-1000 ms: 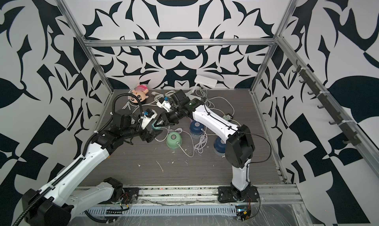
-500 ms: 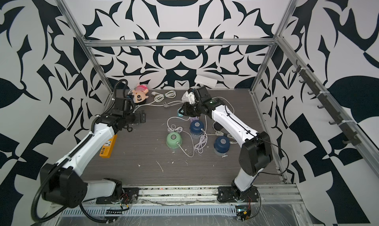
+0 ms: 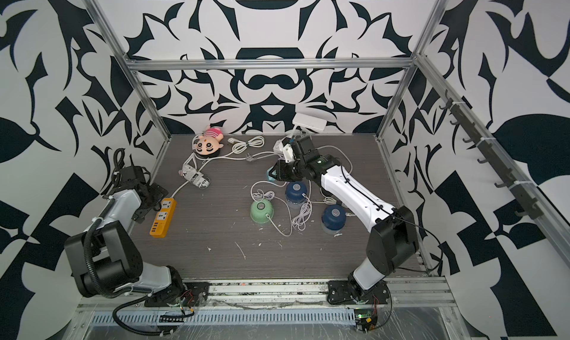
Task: Charge the cordless meat grinders
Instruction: Move the socket to the center of the board.
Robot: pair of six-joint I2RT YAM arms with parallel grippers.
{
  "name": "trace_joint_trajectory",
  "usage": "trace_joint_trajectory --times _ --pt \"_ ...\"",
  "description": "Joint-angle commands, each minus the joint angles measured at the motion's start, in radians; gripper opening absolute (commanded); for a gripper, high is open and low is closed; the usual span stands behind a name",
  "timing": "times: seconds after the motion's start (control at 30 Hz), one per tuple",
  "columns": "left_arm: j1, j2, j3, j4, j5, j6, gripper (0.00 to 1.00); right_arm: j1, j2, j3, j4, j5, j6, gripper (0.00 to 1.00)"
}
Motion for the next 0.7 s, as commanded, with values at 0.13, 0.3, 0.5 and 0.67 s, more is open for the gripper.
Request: trace_joint_trajectory --times 0.13,0.3,0.5,0.67 --pt "0.038 0.127 0.022 0.002 0.149 0.005 0.99 -0.001 -0.067 -0.008 0.054 -0.026 0.0 0.0" --pt "0.023 0.117 -0.042 0.033 0.347 -0.077 0.98 0.0 -0.069 0.003 0.052 -0.025 -0.002 0.0" --pt "-0.104 -0.084 -0.253 0.149 0.478 -0.248 0.98 0.0 -0.053 0.02 0.055 -0.022 -0.004 0.0" --pt "-0.301 -0.135 -0.291 0.166 0.416 -0.303 0.99 -0.001 -0.019 0.055 0.052 -0.029 0.001 0.0"
